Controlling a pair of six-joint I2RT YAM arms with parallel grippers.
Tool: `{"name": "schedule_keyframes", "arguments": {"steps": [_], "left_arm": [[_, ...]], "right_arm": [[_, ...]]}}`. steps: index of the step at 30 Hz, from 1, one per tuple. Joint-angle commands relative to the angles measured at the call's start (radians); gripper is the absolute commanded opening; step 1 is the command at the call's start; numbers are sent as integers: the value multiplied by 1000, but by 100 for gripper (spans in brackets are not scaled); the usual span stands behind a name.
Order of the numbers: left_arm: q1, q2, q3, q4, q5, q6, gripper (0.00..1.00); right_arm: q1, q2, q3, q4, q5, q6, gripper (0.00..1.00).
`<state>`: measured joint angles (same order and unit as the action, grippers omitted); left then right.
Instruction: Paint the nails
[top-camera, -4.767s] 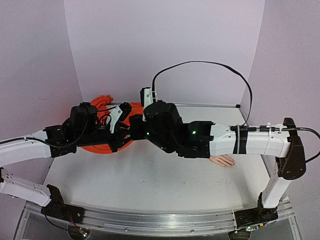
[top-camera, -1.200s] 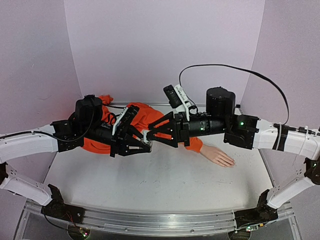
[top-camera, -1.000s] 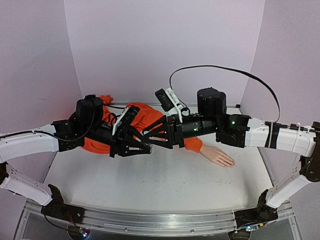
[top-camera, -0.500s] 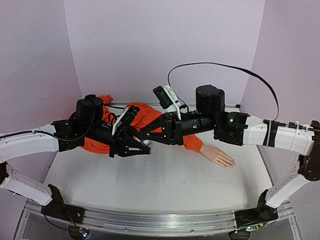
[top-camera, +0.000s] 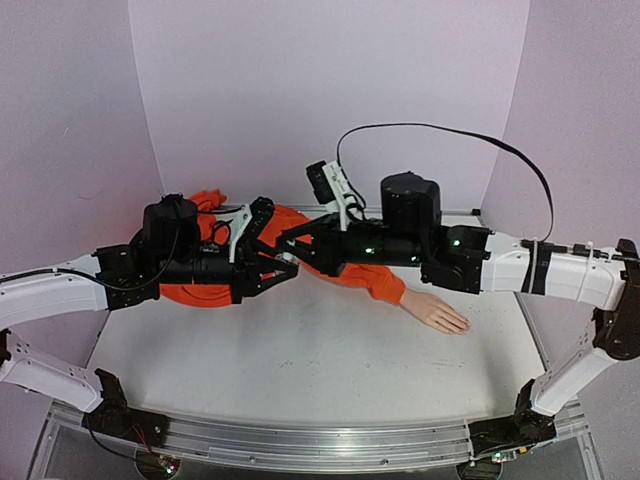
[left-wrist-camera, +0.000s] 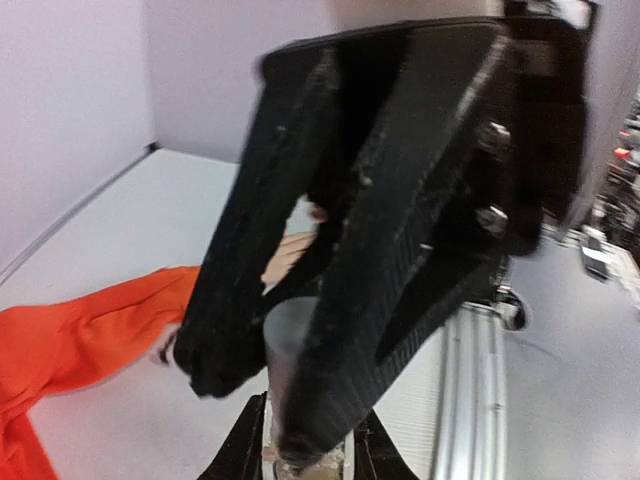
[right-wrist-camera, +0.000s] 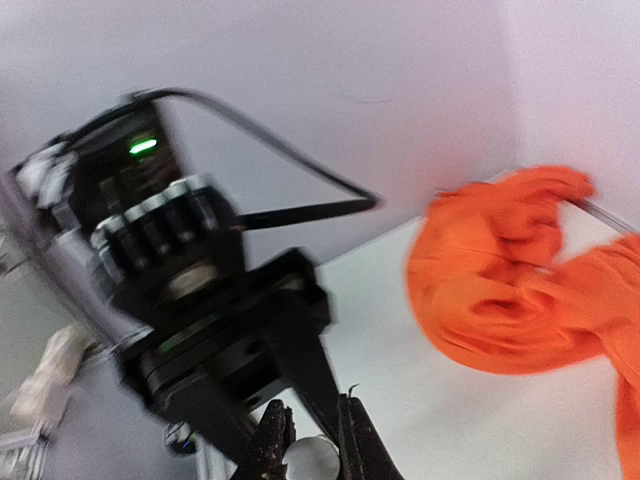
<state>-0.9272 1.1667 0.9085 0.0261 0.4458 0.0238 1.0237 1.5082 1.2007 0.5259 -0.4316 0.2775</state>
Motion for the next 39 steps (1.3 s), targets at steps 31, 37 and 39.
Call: {"name": "schedule_keyframes", "arguments": {"steps": [31, 37, 39], "left_arm": [[24, 87, 81, 77, 447, 10, 0], [22, 92, 87, 77, 466, 2, 0], [22, 91, 87, 77, 469, 2, 0]], "right_arm": [[-43, -108, -43, -61, -232, -52, 46], [-45, -65, -3, -58, -260, -41, 42], [-46, -54, 10, -54, -276, -38, 40]]}}
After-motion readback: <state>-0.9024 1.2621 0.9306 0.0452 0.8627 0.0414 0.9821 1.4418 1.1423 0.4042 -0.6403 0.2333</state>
